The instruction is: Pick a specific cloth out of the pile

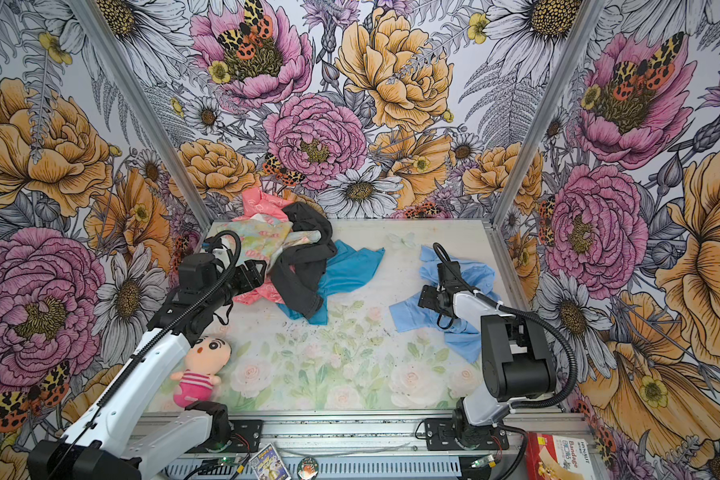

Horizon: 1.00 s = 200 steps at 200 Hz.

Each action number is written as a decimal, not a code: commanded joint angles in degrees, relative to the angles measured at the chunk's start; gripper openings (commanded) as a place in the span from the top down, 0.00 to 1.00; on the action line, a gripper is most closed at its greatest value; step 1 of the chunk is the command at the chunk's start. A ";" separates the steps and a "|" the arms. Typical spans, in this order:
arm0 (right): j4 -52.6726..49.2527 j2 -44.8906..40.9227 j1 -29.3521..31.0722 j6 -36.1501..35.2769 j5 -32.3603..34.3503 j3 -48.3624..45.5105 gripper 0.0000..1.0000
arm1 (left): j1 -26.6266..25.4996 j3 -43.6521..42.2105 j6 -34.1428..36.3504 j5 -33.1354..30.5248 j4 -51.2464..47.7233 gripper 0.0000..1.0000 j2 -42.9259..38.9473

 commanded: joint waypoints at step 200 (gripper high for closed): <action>38.09 -26.95 -4.13 -13.49 0.27 -20.74 0.00 | 9.74 -19.27 10.59 -19.58 25.51 0.01 -0.43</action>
